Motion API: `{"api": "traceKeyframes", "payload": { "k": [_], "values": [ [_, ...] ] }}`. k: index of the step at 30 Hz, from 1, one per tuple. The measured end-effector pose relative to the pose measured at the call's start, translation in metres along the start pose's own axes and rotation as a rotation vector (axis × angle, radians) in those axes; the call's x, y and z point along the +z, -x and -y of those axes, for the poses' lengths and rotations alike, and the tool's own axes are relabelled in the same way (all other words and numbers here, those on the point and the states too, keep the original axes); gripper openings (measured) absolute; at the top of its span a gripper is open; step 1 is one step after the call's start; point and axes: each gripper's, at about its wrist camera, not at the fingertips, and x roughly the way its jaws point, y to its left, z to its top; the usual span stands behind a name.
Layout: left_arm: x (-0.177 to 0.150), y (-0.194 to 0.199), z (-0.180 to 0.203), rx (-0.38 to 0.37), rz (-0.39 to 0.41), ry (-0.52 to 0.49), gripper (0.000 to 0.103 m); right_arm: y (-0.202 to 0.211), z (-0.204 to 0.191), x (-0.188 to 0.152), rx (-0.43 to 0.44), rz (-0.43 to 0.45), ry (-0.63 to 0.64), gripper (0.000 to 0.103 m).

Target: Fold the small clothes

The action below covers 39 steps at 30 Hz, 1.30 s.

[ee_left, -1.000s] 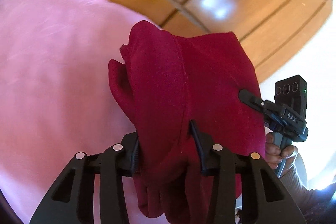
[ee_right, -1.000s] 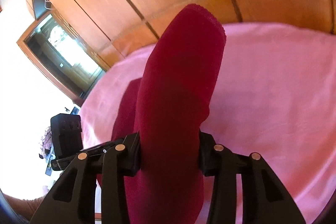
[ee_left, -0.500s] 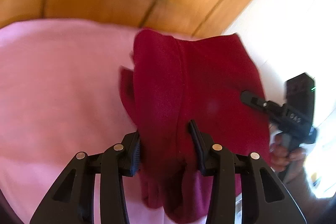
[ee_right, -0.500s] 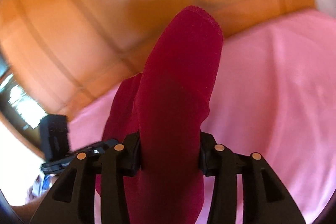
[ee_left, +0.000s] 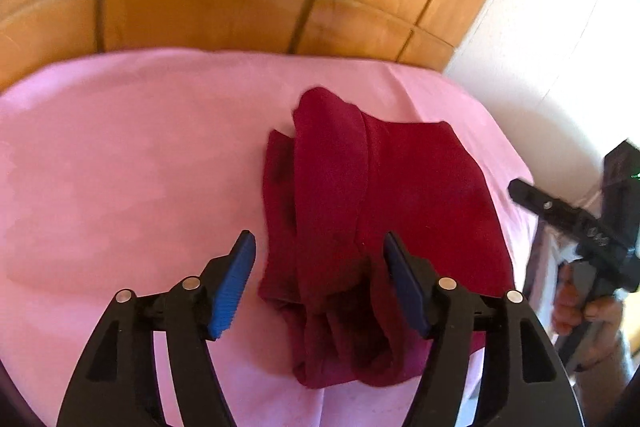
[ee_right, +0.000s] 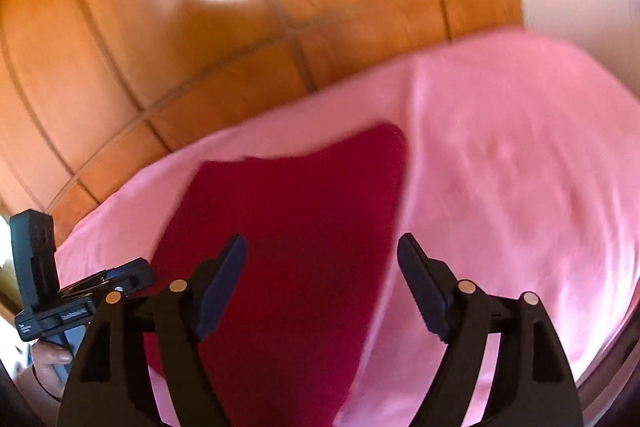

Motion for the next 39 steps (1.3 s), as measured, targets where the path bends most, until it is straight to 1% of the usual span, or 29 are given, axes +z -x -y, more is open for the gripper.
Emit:
{"api": "traceKeyframes", "payload": {
  "k": [1, 3, 4, 5, 6, 7, 8, 11, 14, 16, 18, 19, 20, 21, 23, 25, 28, 30, 32, 34, 39],
  "values": [
    [-0.004, -0.001, -0.001, 0.01, -0.004, -0.005, 0.065, -0.007, -0.012, 0.006, 0.015, -0.004, 0.027, 0.075],
    [-0.012, -0.002, -0.002, 0.031, -0.027, -0.012, 0.065, -0.022, -0.019, 0.008, 0.023, -0.031, 0.051, 0.074],
    [-0.015, -0.008, -0.001, 0.051, -0.044, -0.013, 0.065, -0.038, -0.024, 0.011, 0.016, -0.07, 0.058, 0.072],
    [-0.017, -0.014, -0.002, 0.061, -0.065, -0.008, 0.066, -0.057, -0.024, 0.012, -0.008, -0.116, 0.052, 0.071],
    [-0.02, -0.023, -0.005, 0.065, -0.094, 0.01, 0.069, -0.075, -0.02, 0.01, -0.039, -0.169, 0.048, 0.072],
    [-0.019, -0.03, -0.008, 0.062, -0.098, 0.025, 0.071, -0.089, -0.018, 0.01, -0.066, -0.219, 0.055, 0.072],
    [-0.02, -0.033, -0.011, 0.058, -0.1, 0.043, 0.074, -0.099, -0.017, 0.01, -0.094, -0.243, 0.063, 0.072],
    [-0.02, -0.031, -0.014, 0.061, -0.097, 0.063, 0.076, -0.109, -0.02, 0.014, -0.126, -0.273, 0.091, 0.075],
    [-0.018, -0.023, -0.011, 0.065, -0.077, 0.061, 0.076, -0.099, -0.021, 0.013, -0.131, -0.261, 0.116, 0.076],
    [-0.019, -0.01, -0.007, 0.073, -0.055, 0.061, 0.076, -0.085, -0.025, 0.009, -0.133, -0.231, 0.125, 0.076],
    [-0.02, 0.003, -0.002, 0.091, -0.028, 0.051, 0.081, -0.07, -0.029, 0.005, -0.124, -0.201, 0.114, 0.077],
    [-0.02, 0.008, 0.0, 0.097, -0.016, 0.048, 0.082, -0.06, -0.029, 0.003, -0.118, -0.182, 0.105, 0.08],
    [-0.021, 0.015, 0.003, 0.104, 0.001, 0.047, 0.084, -0.049, -0.032, -0.001, -0.115, -0.165, 0.095, 0.081],
    [-0.02, 0.02, 0.005, 0.112, 0.017, 0.045, 0.086, -0.042, -0.035, -0.004, -0.116, -0.153, 0.087, 0.082],
    [-0.022, 0.03, 0.008, 0.129, 0.04, 0.047, 0.088, -0.031, -0.039, -0.012, -0.126, -0.142, 0.071, 0.083],
    [-0.023, 0.038, 0.01, 0.147, 0.057, 0.049, 0.092, -0.023, -0.044, -0.023, -0.139, -0.137, 0.058, 0.085],
    [-0.028, 0.051, 0.014, 0.19, 0.088, 0.043, 0.094, -0.007, -0.052, -0.043, -0.179, -0.111, 0.066, 0.09],
    [-0.032, 0.058, 0.019, 0.224, 0.113, 0.029, 0.099, 0.005, -0.056, -0.055, -0.196, -0.096, 0.063, 0.095],
    [-0.037, 0.066, 0.022, 0.245, 0.131, 0.021, 0.099, 0.012, -0.059, -0.064, -0.211, -0.092, 0.048, 0.096],
    [-0.04, 0.07, 0.024, 0.263, 0.139, 0.018, 0.099, 0.02, -0.061, -0.073, -0.23, -0.084, 0.025, 0.099],
    [-0.048, 0.078, 0.029, 0.332, 0.162, -0.001, 0.099, 0.042, -0.064, -0.084, -0.307, -0.027, -0.023, 0.101]
  ]
}}
